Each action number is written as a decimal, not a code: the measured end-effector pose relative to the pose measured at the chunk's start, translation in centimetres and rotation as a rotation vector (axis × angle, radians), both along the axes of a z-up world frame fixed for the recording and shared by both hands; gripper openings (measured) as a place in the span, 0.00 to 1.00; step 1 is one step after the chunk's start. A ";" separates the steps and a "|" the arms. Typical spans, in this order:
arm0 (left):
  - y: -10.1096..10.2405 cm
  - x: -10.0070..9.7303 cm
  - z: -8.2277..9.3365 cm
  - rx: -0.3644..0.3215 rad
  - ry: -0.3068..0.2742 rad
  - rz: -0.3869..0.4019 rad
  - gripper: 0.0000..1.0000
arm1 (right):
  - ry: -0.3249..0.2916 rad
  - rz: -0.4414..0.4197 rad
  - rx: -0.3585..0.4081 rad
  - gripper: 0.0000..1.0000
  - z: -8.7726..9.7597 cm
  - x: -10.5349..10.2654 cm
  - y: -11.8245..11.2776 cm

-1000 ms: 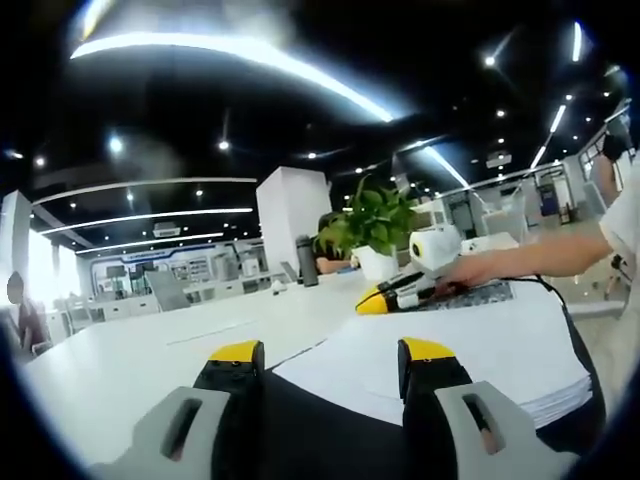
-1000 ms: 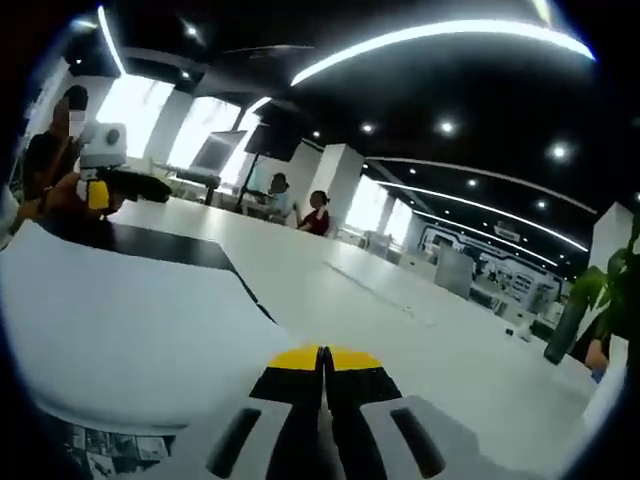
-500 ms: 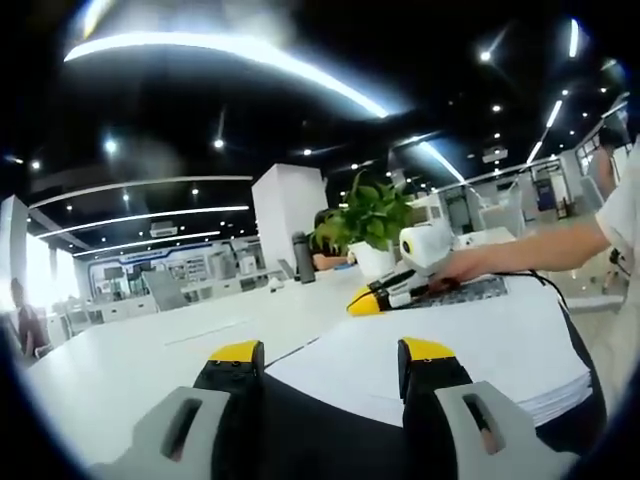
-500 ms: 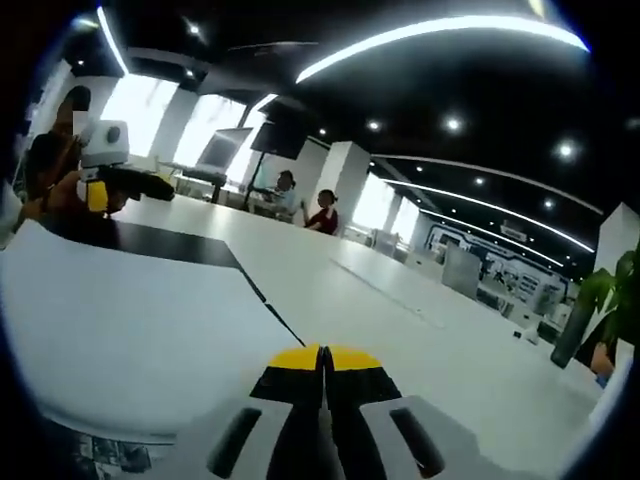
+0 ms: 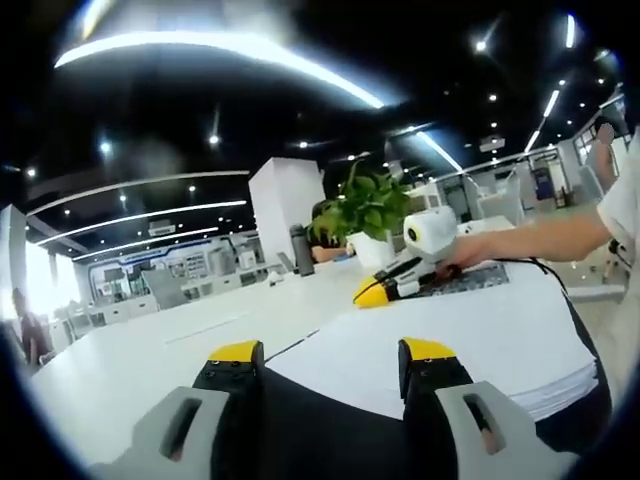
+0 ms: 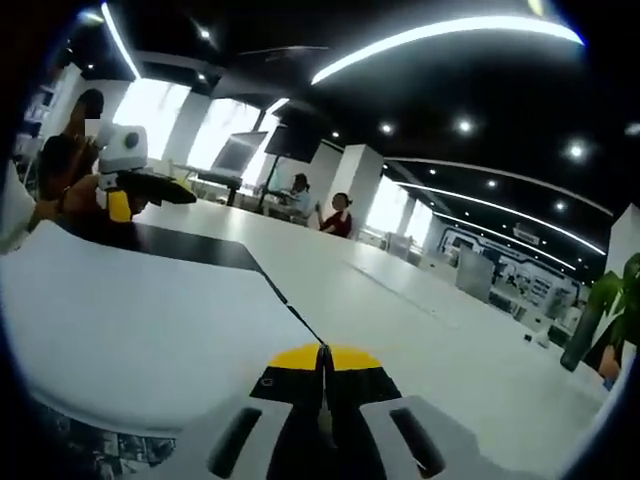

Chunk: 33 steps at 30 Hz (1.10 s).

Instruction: Flip through the bound document one page at a time

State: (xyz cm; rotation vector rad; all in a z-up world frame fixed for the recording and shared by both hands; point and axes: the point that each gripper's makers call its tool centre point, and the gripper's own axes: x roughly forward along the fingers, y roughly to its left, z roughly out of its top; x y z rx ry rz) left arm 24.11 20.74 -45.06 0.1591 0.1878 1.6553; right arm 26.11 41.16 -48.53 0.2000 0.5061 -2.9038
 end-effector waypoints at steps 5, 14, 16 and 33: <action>0.0 0.0 -0.1 -0.004 0.003 -0.002 0.55 | -0.011 0.027 -0.039 0.04 -0.3 0.1 -0.5; 0.0 0.0 -0.3 -0.014 0.011 -0.002 0.55 | -0.018 0.064 -0.054 0.04 -0.3 1.1 -1.7; 0.0 0.0 -0.2 -0.010 0.007 -0.001 0.55 | -0.022 0.081 -0.066 0.04 -0.2 1.4 -2.1; 0.0 0.1 -0.2 -0.014 0.005 -0.002 0.55 | -0.029 0.126 -0.059 0.04 0.0 3.1 -3.0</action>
